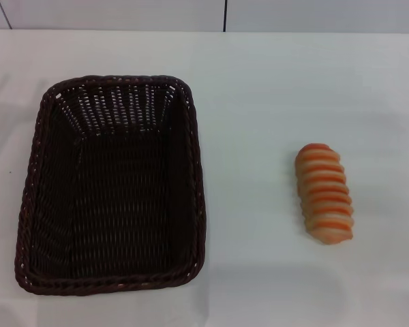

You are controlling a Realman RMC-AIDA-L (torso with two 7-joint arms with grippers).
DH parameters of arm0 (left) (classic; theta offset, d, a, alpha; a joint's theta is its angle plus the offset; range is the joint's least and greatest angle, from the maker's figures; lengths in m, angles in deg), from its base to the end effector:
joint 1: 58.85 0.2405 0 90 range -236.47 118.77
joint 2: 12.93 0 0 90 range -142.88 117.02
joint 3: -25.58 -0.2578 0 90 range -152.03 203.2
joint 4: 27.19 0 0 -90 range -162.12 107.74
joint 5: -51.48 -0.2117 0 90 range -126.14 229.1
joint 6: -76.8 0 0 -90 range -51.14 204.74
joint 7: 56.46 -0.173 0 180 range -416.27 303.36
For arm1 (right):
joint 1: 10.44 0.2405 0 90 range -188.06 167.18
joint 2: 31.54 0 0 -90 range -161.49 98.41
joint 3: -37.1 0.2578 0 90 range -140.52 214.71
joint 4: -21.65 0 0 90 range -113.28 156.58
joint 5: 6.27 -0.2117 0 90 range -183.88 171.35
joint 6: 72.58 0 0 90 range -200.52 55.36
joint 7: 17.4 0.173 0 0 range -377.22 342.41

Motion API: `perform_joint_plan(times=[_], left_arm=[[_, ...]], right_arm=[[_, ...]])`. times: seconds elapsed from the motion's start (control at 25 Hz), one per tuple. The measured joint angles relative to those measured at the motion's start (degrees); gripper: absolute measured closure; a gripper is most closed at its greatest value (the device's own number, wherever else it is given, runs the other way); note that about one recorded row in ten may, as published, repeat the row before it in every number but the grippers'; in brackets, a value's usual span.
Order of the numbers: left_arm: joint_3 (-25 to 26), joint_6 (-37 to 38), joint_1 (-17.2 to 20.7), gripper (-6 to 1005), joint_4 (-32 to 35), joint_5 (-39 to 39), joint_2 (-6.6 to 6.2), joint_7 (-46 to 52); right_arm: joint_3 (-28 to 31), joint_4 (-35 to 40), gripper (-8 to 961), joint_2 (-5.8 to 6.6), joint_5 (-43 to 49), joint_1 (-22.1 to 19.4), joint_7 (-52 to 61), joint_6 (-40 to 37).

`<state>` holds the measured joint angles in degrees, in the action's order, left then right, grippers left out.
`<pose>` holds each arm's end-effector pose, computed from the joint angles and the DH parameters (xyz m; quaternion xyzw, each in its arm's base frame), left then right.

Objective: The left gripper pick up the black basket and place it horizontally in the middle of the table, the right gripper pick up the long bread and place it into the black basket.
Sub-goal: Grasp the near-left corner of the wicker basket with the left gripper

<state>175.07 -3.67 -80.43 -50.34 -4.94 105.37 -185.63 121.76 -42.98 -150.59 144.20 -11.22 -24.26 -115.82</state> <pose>-0.3198 0.3571 0.1051 -0.6390 -0.2138 -0.4876 0.5552 0.2877 0.3494 0.1127 -0.5386 0.2125 0.3493 0.7367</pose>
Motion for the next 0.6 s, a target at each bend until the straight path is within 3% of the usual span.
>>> perform_joint_plan(times=[0.6], left_arm=[[0.19,-0.12,-0.04,187,-0.06,-0.01,-0.1,0.15]], right_arm=[[-0.03,-0.05,386,-0.11,0.0,-0.21,0.03,0.0]])
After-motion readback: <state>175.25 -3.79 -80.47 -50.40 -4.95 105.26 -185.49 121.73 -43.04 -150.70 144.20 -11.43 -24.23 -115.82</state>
